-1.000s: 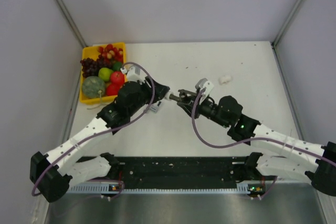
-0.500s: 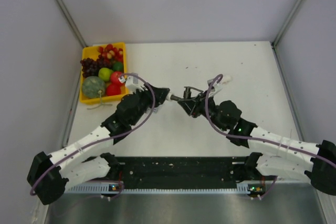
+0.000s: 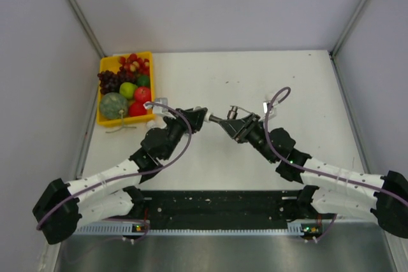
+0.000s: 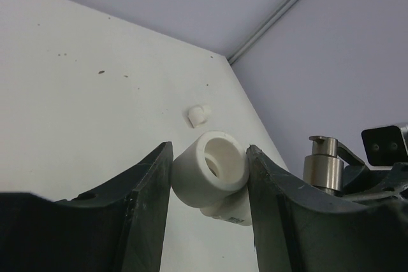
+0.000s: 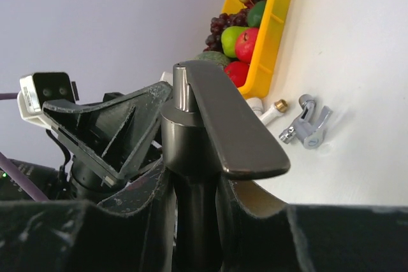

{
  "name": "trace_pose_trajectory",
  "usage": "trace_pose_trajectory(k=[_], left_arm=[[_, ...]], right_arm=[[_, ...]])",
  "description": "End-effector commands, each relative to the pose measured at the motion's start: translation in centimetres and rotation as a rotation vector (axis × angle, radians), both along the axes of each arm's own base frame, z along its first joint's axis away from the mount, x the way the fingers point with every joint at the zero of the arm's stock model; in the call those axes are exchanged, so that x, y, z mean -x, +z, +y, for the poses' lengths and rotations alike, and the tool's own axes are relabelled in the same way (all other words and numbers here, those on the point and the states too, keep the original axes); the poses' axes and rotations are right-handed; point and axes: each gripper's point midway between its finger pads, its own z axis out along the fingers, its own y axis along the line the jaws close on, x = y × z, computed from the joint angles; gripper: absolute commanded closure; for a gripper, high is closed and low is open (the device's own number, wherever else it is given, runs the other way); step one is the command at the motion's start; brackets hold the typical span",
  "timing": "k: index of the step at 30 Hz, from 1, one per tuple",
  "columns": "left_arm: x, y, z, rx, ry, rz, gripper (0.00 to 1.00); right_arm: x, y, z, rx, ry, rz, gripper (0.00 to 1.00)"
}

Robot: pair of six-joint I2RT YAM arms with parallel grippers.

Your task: Install the water faucets

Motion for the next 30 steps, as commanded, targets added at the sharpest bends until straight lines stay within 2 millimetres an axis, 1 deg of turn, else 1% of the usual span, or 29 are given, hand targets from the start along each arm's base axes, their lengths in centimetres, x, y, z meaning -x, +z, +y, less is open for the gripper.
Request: trace_pose_trajectory(k=[1, 5, 6, 8, 11, 12, 15, 17, 21, 23, 26, 28, 29, 30], left_arm=[[3.9, 8.5, -2.0, 0.157, -0.157, -0.281, 1.0], [4.8, 8.5, -2.3, 0.154, -0.191, -0.359, 1.0], [5.0, 8.2, -2.4, 0.154, -0.201, -0.373, 1.0], [5.7, 8.5, -2.5, 0.161, -0.222, -0.425, 1.0], [6.5, 8.9, -2.6, 0.146, -0.236, -0.506, 1.0], [7.0, 9.4, -2.5, 0.145, -0.244, -0.551, 1.0], [8.0, 9.7, -2.3, 0.13, -0.254, -0.64, 1.0], [8.7, 9.9, -2.3, 0.112, -0.269, -0.698, 1.0], [9.5, 10.1, -2.3, 0.099, -0.283, -0.76, 1.0], [9.6, 10.2, -2.1, 0.1, -0.278, -0.776, 1.0], [9.3, 10.1, -1.7, 0.106, -0.253, -0.762, 1.0], [8.8, 9.8, -1.5, 0.109, -0.232, -0.735, 1.0], [8.1, 9.8, -1.0, 0.119, -0.19, -0.704, 1.0], [7.6, 9.6, -0.8, 0.118, -0.168, -0.681, 1.0]], right_arm=[[0.4, 0.2, 0.5, -0.089, 0.021, 0.08, 1.0], [1.1, 1.2, 0.8, -0.192, 0.06, 0.114, 1.0], [1.2, 1.5, 0.8, -0.224, 0.066, 0.125, 1.0], [1.4, 1.6, 0.9, -0.272, 0.079, 0.149, 1.0], [1.7, 2.3, 1.0, -0.35, 0.104, 0.174, 1.0], [1.8, 2.5, 1.0, -0.379, 0.112, 0.188, 1.0], [2.1, 2.9, 0.9, -0.461, 0.132, 0.226, 1.0], [2.2, 2.9, 1.0, -0.502, 0.147, 0.258, 1.0], [2.6, 3.4, 1.0, -0.6, 0.185, 0.305, 1.0], [2.7, 3.5, 1.1, -0.637, 0.202, 0.327, 1.0], [2.8, 3.6, 1.3, -0.668, 0.224, 0.348, 1.0], [2.8, 3.7, 1.4, -0.678, 0.232, 0.351, 1.0], [2.8, 3.7, 1.5, -0.676, 0.233, 0.355, 0.99], [2.7, 3.6, 1.5, -0.67, 0.228, 0.351, 0.95]])
